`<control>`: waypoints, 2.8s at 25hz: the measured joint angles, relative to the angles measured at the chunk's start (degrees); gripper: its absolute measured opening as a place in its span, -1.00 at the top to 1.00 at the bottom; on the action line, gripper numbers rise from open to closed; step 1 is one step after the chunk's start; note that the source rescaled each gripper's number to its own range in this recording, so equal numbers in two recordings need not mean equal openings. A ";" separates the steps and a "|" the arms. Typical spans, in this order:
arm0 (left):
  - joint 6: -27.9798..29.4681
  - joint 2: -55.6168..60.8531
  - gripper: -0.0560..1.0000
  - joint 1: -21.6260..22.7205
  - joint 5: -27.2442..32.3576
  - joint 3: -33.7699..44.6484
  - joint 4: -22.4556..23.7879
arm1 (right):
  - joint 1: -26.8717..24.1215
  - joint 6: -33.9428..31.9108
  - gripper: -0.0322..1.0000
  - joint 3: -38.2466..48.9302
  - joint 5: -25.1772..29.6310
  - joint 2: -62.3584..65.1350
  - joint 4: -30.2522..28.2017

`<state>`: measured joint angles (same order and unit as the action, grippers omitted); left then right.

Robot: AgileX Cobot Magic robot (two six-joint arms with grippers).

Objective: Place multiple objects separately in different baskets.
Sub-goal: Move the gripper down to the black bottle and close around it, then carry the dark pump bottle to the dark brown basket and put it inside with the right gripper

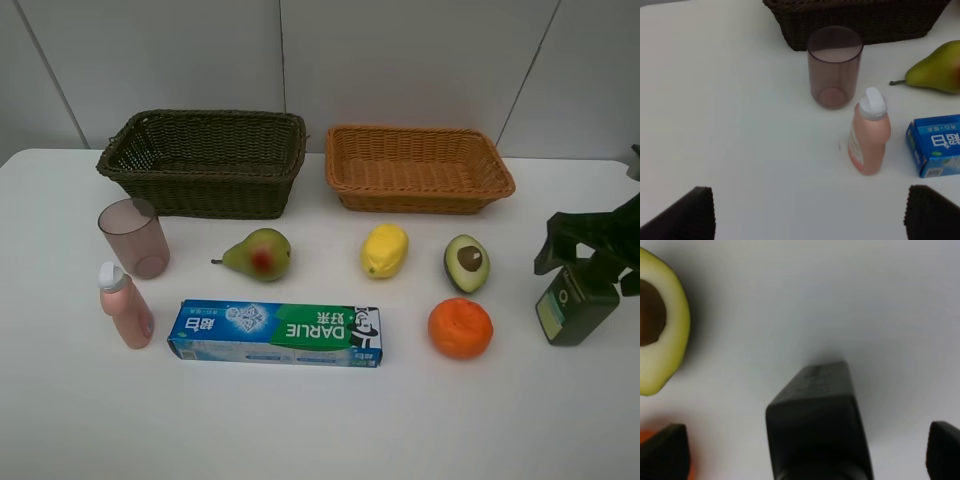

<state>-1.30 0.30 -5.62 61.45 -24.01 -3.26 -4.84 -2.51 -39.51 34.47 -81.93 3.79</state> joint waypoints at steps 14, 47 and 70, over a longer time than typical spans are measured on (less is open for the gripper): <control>0.00 0.00 -1.00 0.00 0.00 0.00 0.00 | 0.00 -1.20 0.94 -0.10 0.10 -0.02 -0.34; 0.00 0.00 -1.00 0.00 0.00 0.00 0.00 | 0.00 -1.11 0.94 -6.03 8.00 0.06 -0.36; 0.00 0.00 -1.00 0.00 0.00 0.00 0.00 | 16.67 5.79 0.94 -32.91 22.04 -0.83 3.21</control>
<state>-1.30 0.30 -5.62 61.45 -24.01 -3.26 11.82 3.28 -72.42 56.50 -82.76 7.00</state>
